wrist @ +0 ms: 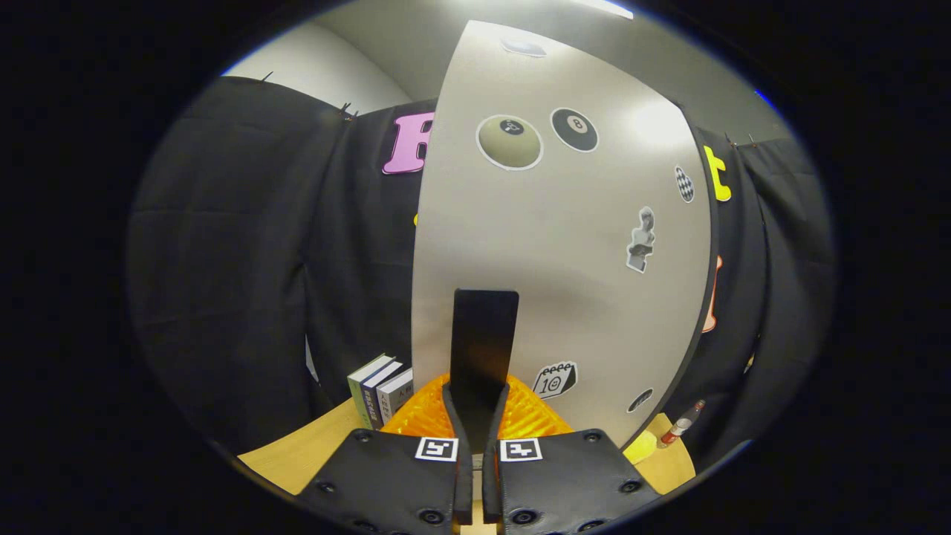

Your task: Open the shoe cabinet door, grab the shoes and put them into the shoe cabinet, then close the shoe cabinet door.

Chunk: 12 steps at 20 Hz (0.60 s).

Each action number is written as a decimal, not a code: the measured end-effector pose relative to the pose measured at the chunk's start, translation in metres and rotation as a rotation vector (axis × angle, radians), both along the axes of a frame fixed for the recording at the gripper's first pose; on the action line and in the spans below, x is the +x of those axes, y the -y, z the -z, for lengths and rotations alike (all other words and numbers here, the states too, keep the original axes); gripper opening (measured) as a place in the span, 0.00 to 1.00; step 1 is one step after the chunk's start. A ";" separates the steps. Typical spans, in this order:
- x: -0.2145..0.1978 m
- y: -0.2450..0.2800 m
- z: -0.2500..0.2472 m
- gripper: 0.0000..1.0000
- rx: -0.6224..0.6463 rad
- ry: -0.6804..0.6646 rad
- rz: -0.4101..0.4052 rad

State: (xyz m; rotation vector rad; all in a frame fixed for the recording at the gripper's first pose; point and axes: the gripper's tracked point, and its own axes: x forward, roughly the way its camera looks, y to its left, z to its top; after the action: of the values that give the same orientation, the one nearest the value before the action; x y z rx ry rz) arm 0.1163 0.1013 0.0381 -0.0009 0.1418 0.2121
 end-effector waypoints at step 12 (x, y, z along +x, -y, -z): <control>-0.078 0.082 0.000 0.06 0.010 0.014 0.000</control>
State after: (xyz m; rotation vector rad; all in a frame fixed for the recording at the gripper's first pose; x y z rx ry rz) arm 0.0384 0.0190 0.0379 0.0080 0.1269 0.2127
